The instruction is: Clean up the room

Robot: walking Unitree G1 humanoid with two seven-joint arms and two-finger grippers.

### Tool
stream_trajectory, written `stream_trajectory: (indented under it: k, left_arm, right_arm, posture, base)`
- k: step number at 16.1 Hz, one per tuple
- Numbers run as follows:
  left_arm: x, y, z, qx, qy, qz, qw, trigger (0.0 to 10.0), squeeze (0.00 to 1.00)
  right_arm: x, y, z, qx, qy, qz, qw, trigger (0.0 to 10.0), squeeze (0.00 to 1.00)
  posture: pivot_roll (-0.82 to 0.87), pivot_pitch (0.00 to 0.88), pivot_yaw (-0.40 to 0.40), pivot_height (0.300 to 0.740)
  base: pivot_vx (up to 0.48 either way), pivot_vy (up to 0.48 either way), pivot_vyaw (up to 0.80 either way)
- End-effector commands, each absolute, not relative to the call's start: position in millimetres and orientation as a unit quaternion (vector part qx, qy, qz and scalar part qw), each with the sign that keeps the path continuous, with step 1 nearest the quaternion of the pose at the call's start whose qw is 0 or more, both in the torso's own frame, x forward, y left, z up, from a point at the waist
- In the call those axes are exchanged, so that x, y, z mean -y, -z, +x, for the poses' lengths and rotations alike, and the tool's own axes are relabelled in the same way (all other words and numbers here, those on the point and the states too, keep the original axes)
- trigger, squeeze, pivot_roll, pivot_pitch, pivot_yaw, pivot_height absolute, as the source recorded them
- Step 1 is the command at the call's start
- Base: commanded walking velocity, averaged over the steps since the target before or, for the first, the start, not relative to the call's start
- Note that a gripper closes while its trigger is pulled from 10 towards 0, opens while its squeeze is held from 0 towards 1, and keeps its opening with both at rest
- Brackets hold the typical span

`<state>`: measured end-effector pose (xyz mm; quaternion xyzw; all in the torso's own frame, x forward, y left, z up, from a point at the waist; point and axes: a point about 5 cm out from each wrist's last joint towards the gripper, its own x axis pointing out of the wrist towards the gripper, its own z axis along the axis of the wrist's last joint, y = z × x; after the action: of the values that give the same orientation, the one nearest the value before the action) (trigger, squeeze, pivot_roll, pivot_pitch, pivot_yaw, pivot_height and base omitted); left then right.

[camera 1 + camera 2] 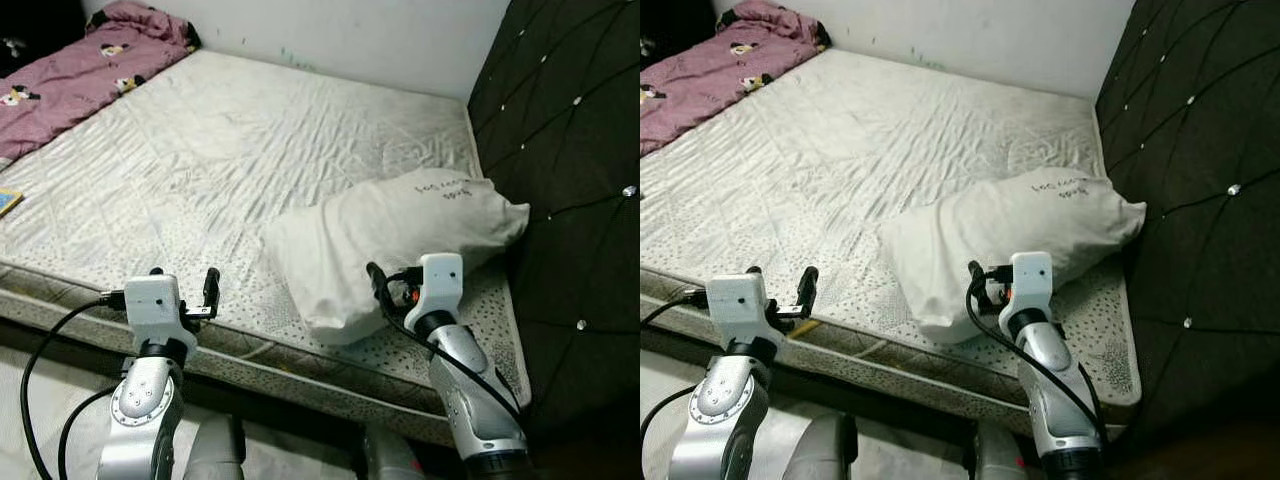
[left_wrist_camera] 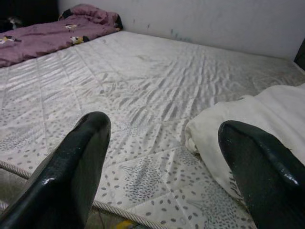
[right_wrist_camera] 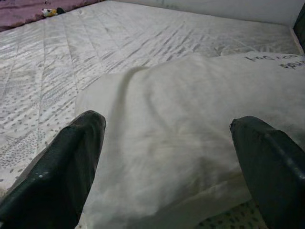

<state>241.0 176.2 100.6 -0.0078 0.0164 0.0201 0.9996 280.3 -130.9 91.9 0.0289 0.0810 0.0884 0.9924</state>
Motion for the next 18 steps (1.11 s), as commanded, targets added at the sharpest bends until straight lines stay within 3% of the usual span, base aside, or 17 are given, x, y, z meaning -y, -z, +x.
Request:
stream_trajectory:
  k: [1,4,7,9,12,15,18]
  left_arm:
    - [-177,-100,244,-0.026,-0.022,-0.012,0.999,10.0,0.0]
    - [-178,-103,246,-0.026,-0.023,-0.015,0.999,10.0,0.0]
    - [-179,-107,245,-0.021,-0.032,-0.012,0.999,10.0,0.0]
    - [-176,-111,241,-0.017,-0.034,-0.009,0.999,10.0,0.0]
    - [-174,-114,231,-0.02,-0.038,-0.014,0.999,10.0,0.0]
    - [-174,-113,225,-0.028,-0.045,-0.015,0.998,10.0,0.0]
    - [-172,-114,221,-0.032,-0.044,-0.017,0.998,10.0,0.0]
  right_arm:
    - [131,-93,281,-0.082,-0.092,0.031,0.992,10.0,0.0]
    - [130,-94,280,-0.083,-0.087,0.037,0.992,10.0,0.0]
    - [128,-88,283,-0.118,-0.091,0.038,0.988,10.0,0.0]
    - [121,-73,289,-0.187,-0.136,0.016,0.973,10.0,0.0]
    - [113,-68,299,-0.219,-0.178,0.001,0.959,10.0,0.0]
    - [111,-73,312,-0.229,-0.165,0.018,0.959,10.0,0.0]
    - [115,-81,323,-0.225,-0.117,0.097,0.962,10.0,0.0]
  posture:
    - [0.09,0.025,-0.091,0.594]
    - [0.09,0.048,-0.083,0.554]
    - [0.11,0.067,-0.079,0.554]
    - [0.13,0.076,-0.086,0.554]
    - [0.15,0.086,-0.099,0.554]
    - [0.17,0.091,-0.106,0.554]
    - [0.18,0.092,-0.105,0.554]
  base:
    - [0.0,0.0,0.0]
    - [0.0,0.0,0.0]
    - [0.0,0.0,0.0]
    - [0.0,0.0,0.0]
    - [0.0,0.0,0.0]
    - [0.0,0.0,0.0]
    - [0.0,0.0,0.0]
